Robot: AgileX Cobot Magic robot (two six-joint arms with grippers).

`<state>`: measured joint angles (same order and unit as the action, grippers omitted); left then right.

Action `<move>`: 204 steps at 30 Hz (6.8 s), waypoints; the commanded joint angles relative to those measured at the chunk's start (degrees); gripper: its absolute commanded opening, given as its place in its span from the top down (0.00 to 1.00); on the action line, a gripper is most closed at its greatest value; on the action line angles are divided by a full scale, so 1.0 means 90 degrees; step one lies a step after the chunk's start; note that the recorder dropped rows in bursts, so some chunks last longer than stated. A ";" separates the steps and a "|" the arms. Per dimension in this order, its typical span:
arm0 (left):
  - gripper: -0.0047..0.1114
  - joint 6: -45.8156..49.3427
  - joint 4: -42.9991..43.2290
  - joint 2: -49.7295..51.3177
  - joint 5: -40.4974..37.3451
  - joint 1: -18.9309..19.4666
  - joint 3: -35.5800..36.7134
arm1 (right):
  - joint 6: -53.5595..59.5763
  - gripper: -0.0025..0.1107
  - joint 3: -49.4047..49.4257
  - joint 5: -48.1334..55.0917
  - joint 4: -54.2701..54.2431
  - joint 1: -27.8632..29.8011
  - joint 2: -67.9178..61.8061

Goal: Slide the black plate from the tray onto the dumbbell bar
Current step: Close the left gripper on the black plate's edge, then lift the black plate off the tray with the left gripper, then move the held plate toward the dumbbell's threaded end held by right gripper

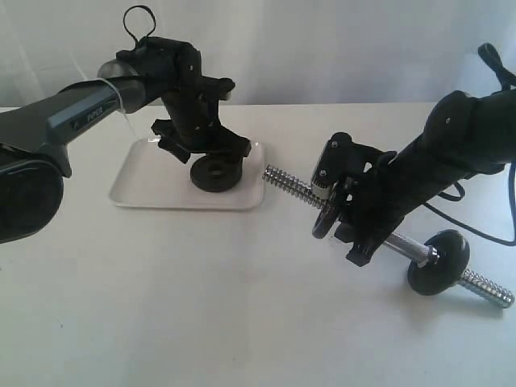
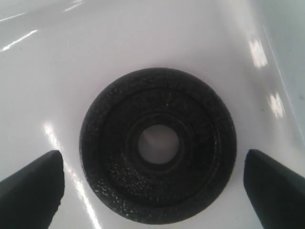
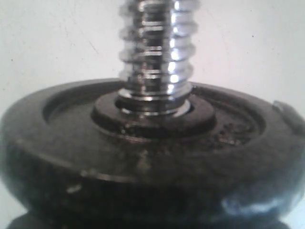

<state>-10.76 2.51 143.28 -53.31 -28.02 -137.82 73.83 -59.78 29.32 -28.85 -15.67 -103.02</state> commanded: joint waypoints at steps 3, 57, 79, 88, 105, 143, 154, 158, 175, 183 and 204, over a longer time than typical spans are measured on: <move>0.05 -0.0340 -0.0037 0.0011 -0.0035 -0.0008 0.0015 | 0.0100 0.98 -0.0162 -0.0471 -0.0274 0.0040 0.0264; 0.28 -0.0215 0.0625 0.0231 0.0037 -0.0191 0.0567 | 0.0100 0.98 -0.0162 -0.0746 -0.0274 0.0040 0.0264; 0.96 0.0286 0.0051 -0.0437 -0.0183 -0.0191 0.0567 | 0.0100 0.98 -0.0162 -0.0875 -0.0274 0.0040 0.0264; 0.96 0.0478 -0.1186 -0.0793 -0.0057 0.0135 0.0567 | 0.0177 0.98 -0.0162 -0.0931 -0.0274 0.0040 0.0254; 0.96 0.2083 -0.5356 -0.0809 -0.0884 0.1182 0.0567 | 0.0498 0.98 -0.0162 -0.1266 -0.0274 0.0040 -0.0124; 0.96 0.5454 -0.9619 -0.1457 -0.1851 0.1938 0.3570 | 0.0404 0.98 -0.0339 -0.2349 -0.0449 -0.0252 -0.0086; 0.96 0.6207 -1.0085 -0.1551 -0.1851 0.1632 0.4208 | 0.0404 0.98 -0.0339 -0.2422 -0.0504 -0.0252 -0.0086; 0.96 0.6238 -1.0129 -0.1540 -0.1851 0.1546 0.4208 | 0.0404 0.98 -0.0339 -0.2437 -0.0505 -0.0283 -0.0086; 0.96 0.6416 -0.9947 -0.1516 -0.1513 0.1334 0.4208 | 0.0404 0.98 -0.0339 -0.2468 -0.0505 -0.0281 -0.0086; 0.96 0.6555 -0.9921 -0.1516 -0.1181 0.1337 0.4208 | 0.0404 0.98 -0.0339 -0.2468 -0.0505 -0.0281 -0.0086; 0.96 0.6550 -1.0244 -0.1105 -0.1576 0.1629 0.4197 | 0.0404 0.98 -0.0339 -0.2455 -0.0505 -0.0281 -0.0086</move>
<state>47.40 -84.35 133.21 -64.27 -13.27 -99.87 77.19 -60.95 13.51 -32.18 -18.26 -106.36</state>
